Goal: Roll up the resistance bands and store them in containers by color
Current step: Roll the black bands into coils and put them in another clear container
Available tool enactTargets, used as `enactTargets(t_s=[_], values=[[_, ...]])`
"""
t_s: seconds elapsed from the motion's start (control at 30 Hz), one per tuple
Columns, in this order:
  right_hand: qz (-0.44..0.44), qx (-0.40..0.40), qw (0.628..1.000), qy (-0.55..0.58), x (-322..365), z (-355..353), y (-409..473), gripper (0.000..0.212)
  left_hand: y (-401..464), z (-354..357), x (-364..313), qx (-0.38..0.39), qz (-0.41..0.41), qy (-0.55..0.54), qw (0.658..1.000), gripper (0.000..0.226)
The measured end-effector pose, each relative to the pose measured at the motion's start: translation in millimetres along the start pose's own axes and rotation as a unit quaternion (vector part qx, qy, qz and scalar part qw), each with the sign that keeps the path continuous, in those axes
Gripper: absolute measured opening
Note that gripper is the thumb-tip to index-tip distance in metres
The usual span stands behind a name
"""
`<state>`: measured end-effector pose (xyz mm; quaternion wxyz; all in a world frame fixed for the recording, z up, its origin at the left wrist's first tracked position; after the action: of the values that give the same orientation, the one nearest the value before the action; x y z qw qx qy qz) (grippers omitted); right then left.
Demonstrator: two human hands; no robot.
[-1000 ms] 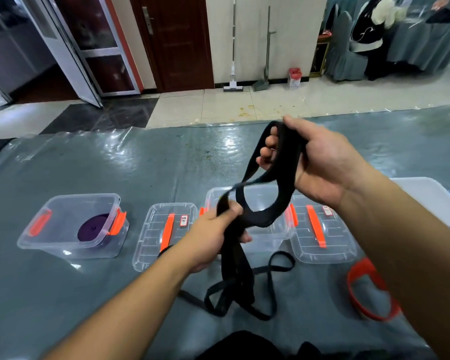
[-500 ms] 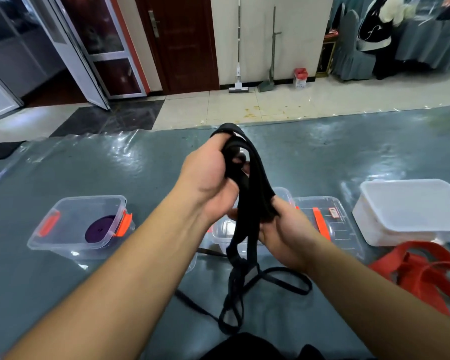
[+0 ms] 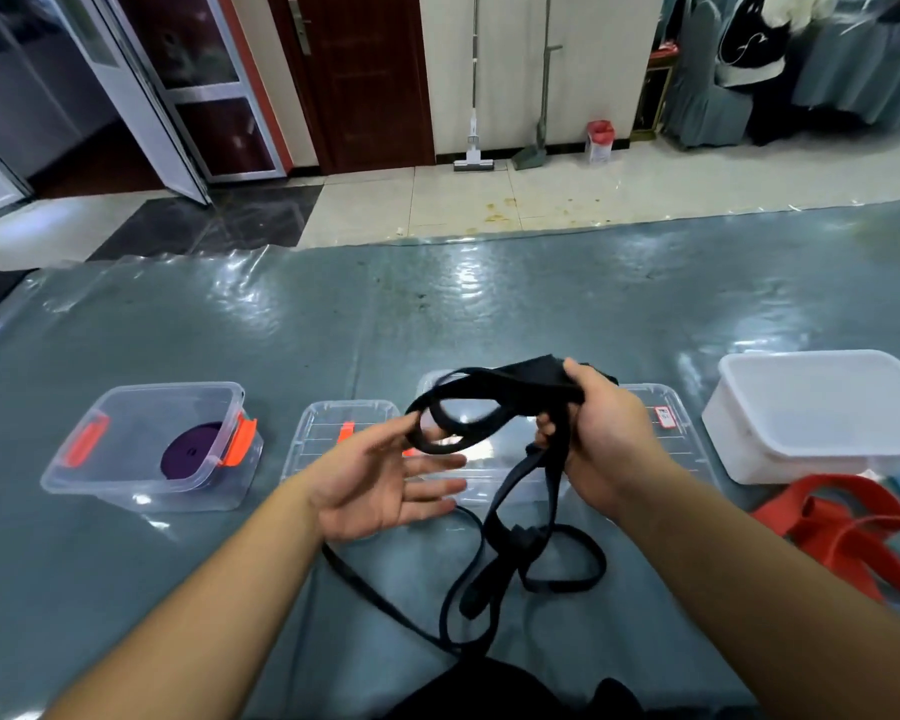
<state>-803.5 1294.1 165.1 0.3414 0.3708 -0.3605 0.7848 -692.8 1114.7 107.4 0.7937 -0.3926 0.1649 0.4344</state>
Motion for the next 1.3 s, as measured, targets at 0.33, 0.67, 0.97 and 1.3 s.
enactTargets(t_s=[0.33, 0.67, 0.97, 1.3], values=[[-0.018, -0.035, 0.999, -0.005, -7.3, 4.3, 8.6, 0.027, 42.4, -2.6, 104.6, -0.087, -0.098, 0.430, 0.893, 0.039], [-0.024, -0.122, 0.992, -0.013, -18.9, -31.5, 18.0, 0.019, 39.3, -5.3, 90.2, -0.198, -0.175, 0.561, 0.785, 0.025], [-0.003, -0.145, 0.981, -0.125, -52.8, -67.3, 23.3, 0.030, -2.7, 32.5, 22.6, -0.096, -0.130, 0.722, 0.673, 0.019], [-0.010, -0.190, 0.938, -0.289, -67.3, -103.6, 20.9, 0.039, -62.5, 72.3, -47.8, -0.015, 0.097, 0.560, 0.823, 0.010]])
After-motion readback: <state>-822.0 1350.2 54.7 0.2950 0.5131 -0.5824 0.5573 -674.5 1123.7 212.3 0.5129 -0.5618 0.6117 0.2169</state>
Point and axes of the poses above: each hand's wrist, its own y-axis towards the middle knuckle, its own z-axis out of the palm, x = y × z, the point moved 8 cm from there along y, towards the middle knuckle, and after that the axes turned 11 degrees about x, right-handed, at the moved point
